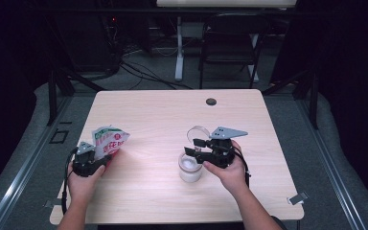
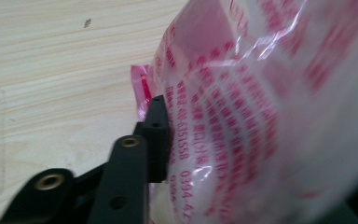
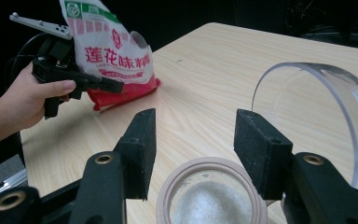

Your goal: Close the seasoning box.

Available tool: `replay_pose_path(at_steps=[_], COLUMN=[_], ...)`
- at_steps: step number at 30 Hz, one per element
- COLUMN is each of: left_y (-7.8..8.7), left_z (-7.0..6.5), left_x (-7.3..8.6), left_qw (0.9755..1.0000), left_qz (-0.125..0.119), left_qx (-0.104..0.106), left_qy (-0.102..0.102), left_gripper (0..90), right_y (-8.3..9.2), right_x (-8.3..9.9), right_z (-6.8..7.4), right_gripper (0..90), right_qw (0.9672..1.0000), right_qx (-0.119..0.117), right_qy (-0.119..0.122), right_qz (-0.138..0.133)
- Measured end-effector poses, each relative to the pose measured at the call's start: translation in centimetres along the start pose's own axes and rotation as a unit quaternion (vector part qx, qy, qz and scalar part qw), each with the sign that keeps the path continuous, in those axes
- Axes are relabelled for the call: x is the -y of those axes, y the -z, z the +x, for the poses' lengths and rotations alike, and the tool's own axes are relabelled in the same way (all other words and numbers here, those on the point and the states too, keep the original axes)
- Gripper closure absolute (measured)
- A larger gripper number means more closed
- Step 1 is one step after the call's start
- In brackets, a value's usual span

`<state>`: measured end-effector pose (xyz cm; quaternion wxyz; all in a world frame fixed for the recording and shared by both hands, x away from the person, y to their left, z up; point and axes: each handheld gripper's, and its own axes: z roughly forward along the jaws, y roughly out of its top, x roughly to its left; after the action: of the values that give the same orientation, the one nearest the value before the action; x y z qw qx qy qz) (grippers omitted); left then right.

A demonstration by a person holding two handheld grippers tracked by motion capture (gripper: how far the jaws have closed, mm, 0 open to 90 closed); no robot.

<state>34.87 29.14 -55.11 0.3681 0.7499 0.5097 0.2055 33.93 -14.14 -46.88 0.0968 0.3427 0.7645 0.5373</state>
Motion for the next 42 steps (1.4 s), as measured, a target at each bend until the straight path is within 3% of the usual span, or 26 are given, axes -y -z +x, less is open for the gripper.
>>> replay_pose_path(at_steps=[7, 19, 24, 31, 34, 38, 42], left_y=[0.6, 1.7, 2.3, 3.0, 3.3, 3.3, 3.1], left_z=[-0.3, -0.9, -1.4, -2.8, -3.7, -4.8, -5.7], left_x=[-0.1, -0.3, -0.6, -1.2, -1.6, -2.0, -2.1], left_qw=[0.9997, 0.9981, 0.9958, 0.9959, 0.9958, 0.9951, 0.9949], left_qz=[-0.022, -0.059, -0.086, -0.083, -0.079, -0.077, -0.074], left_qx=[0.005, 0.016, 0.030, 0.037, 0.035, 0.038, 0.042], left_qy=[-0.002, -0.002, 0.008, -0.007, -0.030, -0.049, -0.055], left_gripper=[44.9, 42.2, 40.2, 39.3, 40.0, 40.0, 40.0], right_y=[-0.1, -0.1, -0.1, 0.0, 0.0, 0.0, 0.1], right_x=[0.0, 0.0, 0.0, 0.0, -0.1, -0.1, -0.2], right_z=[0.1, 0.1, 0.1, 0.1, 0.2, 0.4, 0.6], right_gripper=[48.8, 48.5, 48.5, 47.4, 47.4, 47.8, 48.6], right_qw=[1.0000, 1.0000, 1.0000, 1.0000, 1.0000, 0.9995, 0.9994], right_qx=[-0.001, 0.000, 0.001, 0.002, 0.005, 0.025, 0.026], right_qy=[0.001, 0.001, 0.001, 0.001, 0.004, 0.019, 0.023], right_qz=[-0.001, -0.001, 0.000, -0.004, -0.003, 0.006, 0.006])
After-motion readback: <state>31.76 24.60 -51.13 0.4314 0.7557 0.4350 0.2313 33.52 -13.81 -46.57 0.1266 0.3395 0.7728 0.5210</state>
